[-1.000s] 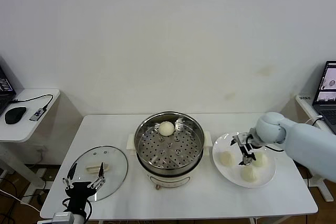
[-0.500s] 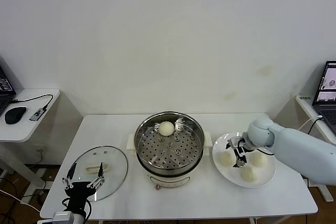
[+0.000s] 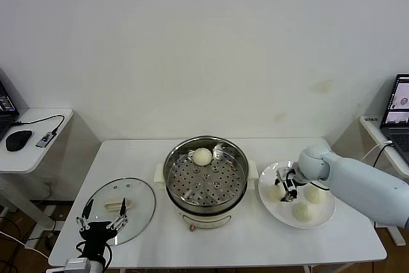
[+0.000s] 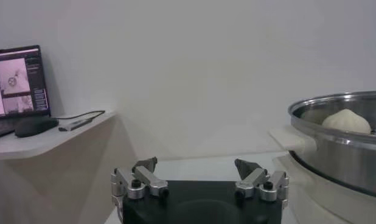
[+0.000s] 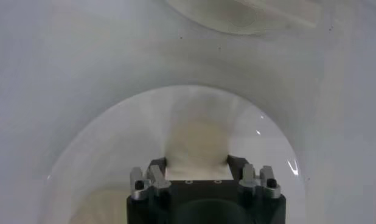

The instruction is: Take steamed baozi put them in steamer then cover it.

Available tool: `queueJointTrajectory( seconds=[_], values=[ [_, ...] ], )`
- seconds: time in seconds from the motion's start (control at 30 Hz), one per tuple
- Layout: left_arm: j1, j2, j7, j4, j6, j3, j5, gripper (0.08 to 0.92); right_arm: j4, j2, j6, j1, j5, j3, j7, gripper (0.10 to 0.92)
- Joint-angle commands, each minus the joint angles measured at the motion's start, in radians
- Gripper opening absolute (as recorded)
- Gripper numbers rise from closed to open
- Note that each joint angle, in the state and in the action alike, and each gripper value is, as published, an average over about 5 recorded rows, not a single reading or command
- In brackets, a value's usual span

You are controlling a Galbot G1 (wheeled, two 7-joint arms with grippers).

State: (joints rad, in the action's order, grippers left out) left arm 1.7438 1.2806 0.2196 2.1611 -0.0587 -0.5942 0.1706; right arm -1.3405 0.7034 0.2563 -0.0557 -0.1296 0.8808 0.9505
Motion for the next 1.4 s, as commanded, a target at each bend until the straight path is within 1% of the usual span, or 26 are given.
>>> queueJointTrajectory(
  seconds=[0.03,0.23,0.43,0.63,0.8,0.93,1.1,1.27,1.4],
  values=[
    [0.000,-0.001,0.000,0.005,0.000,0.001,0.000,0.823,0.006,0.006,0.000,-0.013,-0.005,-0.012,0.001,0.559],
    [-0.001,-0.001,0.001,0.009,0.000,0.001,0.000,0.823,-0.012,-0.014,0.001,0.006,0.004,-0.017,0.000,0.489],
    [0.000,-0.005,0.000,0.013,-0.001,0.003,0.001,0.823,-0.073,-0.096,0.009,0.119,0.056,0.003,0.015,0.491],
    [-0.005,-0.009,-0.001,0.018,-0.003,0.014,0.002,0.823,-0.164,-0.188,0.036,0.314,0.177,0.056,0.033,0.495],
    [-0.010,-0.013,-0.001,0.019,-0.003,0.023,0.002,0.823,-0.252,-0.198,0.087,0.548,0.307,0.182,0.030,0.500],
    [-0.010,-0.016,-0.001,0.021,-0.004,0.024,0.003,0.823,-0.304,-0.141,0.144,0.719,0.419,0.299,0.004,0.502],
    [-0.007,-0.022,-0.001,0.022,-0.004,0.023,0.001,0.823,-0.343,0.009,0.232,0.833,0.577,0.394,-0.052,0.508],
    [-0.011,-0.025,-0.001,0.022,-0.005,0.015,0.004,0.823,-0.341,0.167,0.309,0.839,0.701,0.425,-0.123,0.510],
    [-0.015,-0.023,-0.001,0.015,-0.005,0.009,0.007,0.823,-0.317,0.272,0.366,0.792,0.770,0.426,-0.190,0.522]
  ],
)
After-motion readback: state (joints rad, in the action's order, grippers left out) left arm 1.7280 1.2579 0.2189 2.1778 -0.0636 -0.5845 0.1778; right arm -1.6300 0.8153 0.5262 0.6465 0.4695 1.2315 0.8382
